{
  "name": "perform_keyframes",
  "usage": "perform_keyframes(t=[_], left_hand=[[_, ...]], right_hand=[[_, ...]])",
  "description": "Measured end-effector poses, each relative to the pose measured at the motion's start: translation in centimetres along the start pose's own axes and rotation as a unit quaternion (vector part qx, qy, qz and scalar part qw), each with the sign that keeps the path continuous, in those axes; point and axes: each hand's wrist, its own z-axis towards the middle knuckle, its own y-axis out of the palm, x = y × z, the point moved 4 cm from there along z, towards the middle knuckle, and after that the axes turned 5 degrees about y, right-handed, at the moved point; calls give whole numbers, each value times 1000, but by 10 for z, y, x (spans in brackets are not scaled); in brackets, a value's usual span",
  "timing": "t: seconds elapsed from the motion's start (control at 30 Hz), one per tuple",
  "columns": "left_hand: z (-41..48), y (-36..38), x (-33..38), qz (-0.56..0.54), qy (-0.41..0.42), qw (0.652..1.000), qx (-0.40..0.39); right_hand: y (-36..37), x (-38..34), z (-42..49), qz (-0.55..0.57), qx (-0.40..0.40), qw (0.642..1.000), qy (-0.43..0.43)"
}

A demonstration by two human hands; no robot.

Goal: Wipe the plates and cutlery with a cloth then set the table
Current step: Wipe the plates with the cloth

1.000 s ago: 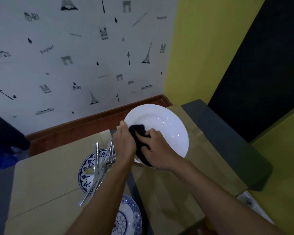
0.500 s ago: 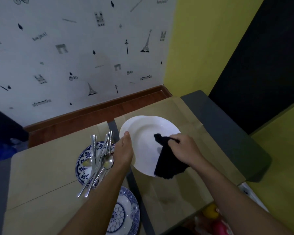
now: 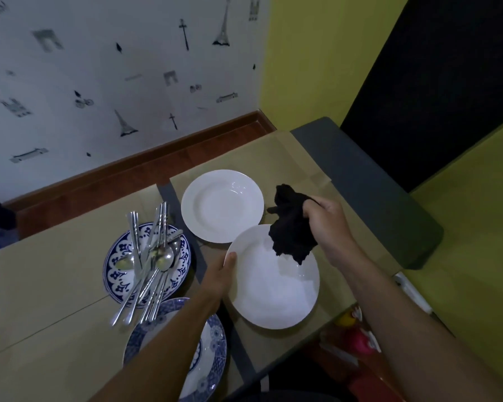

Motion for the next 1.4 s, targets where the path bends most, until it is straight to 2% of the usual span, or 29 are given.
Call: perform_keyframes(t=[0.17,0.27,0.4,0.47,0.53,0.6,0.67,0.73,0.8,0.97,1.07,1.17,1.23,1.3,1.4], left_hand=[[13,4,-19,37,-25,999,13],[18,-2,-22,114,-26,992,40],[19,-8,-15,212,-13,977,18],[18,-8,-2,238,16,971,21],[15,-7,18,254,80,963,36],[7,-1,44,214,148,965,15],[-5,7,73,128,190,972,-48],[-13,15,99,43,210,971,-106],[-16,15,119,-12,215,971,-107],[-18,2,148,3,245,969,-16],[-21,0,167,42,279,959,-4],[-22,0,191,129,323,938,-9],[-22,5,210,192,353,915,-24],[-24,16,232,248,378,891,-49],[-23,40,259,334,397,851,-76]], right_hand=[[3,2,-7,0,-19,1000,4],[4,5,-7,-14,-19,1000,11],[10,2,-11,-17,-49,999,7],[12,-1,-12,-13,-51,999,2],[16,-4,-13,-10,-61,998,0],[18,-5,-11,-9,-68,998,3],[20,-6,-8,-17,-58,998,0],[20,-9,-6,-26,-48,999,-5],[18,-11,-4,-25,-45,999,-4],[2,-24,1,-34,-34,999,-13],[-9,-23,9,-25,-40,999,6],[-21,-18,19,-33,-49,997,52],[-29,-13,27,-74,-63,991,90],[-38,-13,35,-194,-72,974,96],[-46,-30,42,-331,-75,940,22]])
